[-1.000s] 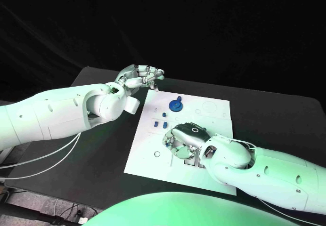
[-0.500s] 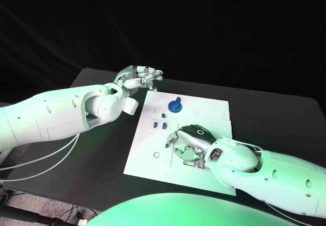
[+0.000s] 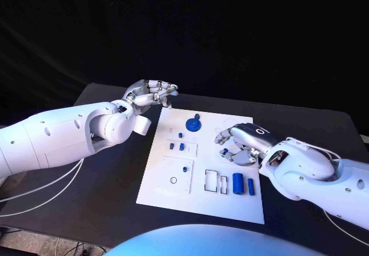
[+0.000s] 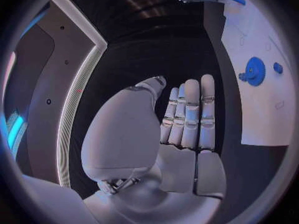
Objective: Assemble the parts on the task board
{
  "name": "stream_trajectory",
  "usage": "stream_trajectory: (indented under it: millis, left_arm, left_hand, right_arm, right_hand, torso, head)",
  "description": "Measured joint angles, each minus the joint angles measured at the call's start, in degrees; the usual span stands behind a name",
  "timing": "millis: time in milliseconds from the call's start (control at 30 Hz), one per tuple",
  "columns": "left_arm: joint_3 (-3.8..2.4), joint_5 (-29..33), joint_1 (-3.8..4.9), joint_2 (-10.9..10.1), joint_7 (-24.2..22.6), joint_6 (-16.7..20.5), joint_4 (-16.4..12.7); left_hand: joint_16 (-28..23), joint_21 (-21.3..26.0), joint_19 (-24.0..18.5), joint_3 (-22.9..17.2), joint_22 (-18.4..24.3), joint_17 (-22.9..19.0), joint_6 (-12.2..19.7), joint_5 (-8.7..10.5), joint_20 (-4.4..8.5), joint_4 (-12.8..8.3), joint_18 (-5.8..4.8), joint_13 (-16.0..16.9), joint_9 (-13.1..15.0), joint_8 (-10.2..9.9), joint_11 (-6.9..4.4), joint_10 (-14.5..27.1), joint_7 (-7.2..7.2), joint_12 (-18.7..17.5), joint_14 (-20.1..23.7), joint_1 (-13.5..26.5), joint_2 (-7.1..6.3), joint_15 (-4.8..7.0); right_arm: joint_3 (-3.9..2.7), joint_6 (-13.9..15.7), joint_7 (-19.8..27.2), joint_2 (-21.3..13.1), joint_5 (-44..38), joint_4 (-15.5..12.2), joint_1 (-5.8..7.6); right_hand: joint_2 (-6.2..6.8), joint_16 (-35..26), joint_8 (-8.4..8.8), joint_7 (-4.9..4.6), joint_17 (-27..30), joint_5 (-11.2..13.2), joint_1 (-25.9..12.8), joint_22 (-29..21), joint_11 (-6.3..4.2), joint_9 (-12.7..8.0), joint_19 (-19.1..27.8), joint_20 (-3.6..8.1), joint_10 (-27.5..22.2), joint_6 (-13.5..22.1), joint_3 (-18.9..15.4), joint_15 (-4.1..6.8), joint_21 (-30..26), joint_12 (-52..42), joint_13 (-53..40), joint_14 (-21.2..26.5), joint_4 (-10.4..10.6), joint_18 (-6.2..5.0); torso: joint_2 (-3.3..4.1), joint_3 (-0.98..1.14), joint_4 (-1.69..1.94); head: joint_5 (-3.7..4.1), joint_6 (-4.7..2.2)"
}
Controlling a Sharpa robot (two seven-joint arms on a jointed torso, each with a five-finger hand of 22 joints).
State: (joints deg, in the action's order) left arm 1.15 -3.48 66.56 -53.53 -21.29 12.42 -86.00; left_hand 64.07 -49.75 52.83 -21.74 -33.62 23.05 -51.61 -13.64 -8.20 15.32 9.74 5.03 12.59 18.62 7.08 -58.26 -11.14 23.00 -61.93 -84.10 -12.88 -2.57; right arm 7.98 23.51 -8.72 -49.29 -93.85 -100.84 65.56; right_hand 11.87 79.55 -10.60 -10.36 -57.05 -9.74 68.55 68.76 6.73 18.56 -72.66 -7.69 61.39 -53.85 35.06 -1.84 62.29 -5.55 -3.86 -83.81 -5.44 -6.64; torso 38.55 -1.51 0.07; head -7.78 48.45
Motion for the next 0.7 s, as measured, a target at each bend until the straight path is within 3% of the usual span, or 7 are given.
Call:
stream_trajectory:
  millis: [167, 433, 700]
  left_arm:
    - [0.0, 0.0, 0.0, 0.05, 0.01, -0.12, 0.05]
    - [0.0, 0.0, 0.0, 0.12, 0.02, -0.3, 0.2]
    - [0.0, 0.0, 0.0, 0.04, 0.03, -0.39, 0.22]
  left_hand:
    - [0.0, 0.0, 0.0, 0.0, 0.0, 0.02, 0.0, 0.0, 0.0, 0.0, 0.01, 0.0, 0.0, 0.0, 0.0, 0.0, 0.0, 0.0, 0.0, 0.0, 0.0, 0.0]
    - [0.0, 0.0, 0.21, 0.0, 0.0, 0.01, 0.0, 0.0, -0.21, 0.0, 0.0, 0.0, 0.0, 0.0, 0.0, 0.0, 0.0, 0.0, 0.0, 0.0, 0.0, 0.0]
    - [0.0, 0.0, 0.21, 0.17, 0.06, 0.07, 0.0, 0.0, -0.21, 0.17, 0.0, 0.05, 0.01, 0.0, 0.0, 0.0, 0.0, 0.0, 0.0, 0.0, 0.0, 0.0]
  right_arm:
    - [-0.08, -2.72, -0.58, -1.69, 2.05, 1.2, 1.47]
    - [-0.04, -7.11, -1.0, -1.53, 3.05, 2.23, 1.89]
    - [0.1, -9.71, -1.19, -0.48, 3.24, 2.86, 1.82]
  right_hand:
    - [0.54, 0.0, 0.72, 0.22, 0.58, -0.37, 0.24, -1.55, 0.18, -0.07, 0.77, -0.11, -2.6, 0.94, -2.48, 0.0, -2.28, 0.0, 0.03, 0.0, 0.4, 0.0]
    - [0.76, 0.0, 0.77, 0.23, 0.47, -0.37, 0.45, -1.62, 0.3, -0.07, 0.77, -0.11, -2.89, 0.95, -3.65, 0.0, -2.28, -0.37, 0.03, 0.0, 0.63, 0.0]
    - [0.14, 0.0, 0.77, 0.25, 0.16, -0.36, 1.07, -1.14, -0.23, 0.0, 0.74, -0.09, -2.33, 0.92, -3.99, 0.0, -2.19, -1.61, -0.13, 0.0, 0.87, 0.0]
  torso:
    - [-0.08, 0.02, -0.16]
    - [-0.07, 0.09, -0.18]
    - [-0.02, -0.02, -0.13]
  head:
    - [0.17, -0.26]
    - [0.29, -0.36]
    - [0.29, -0.16]
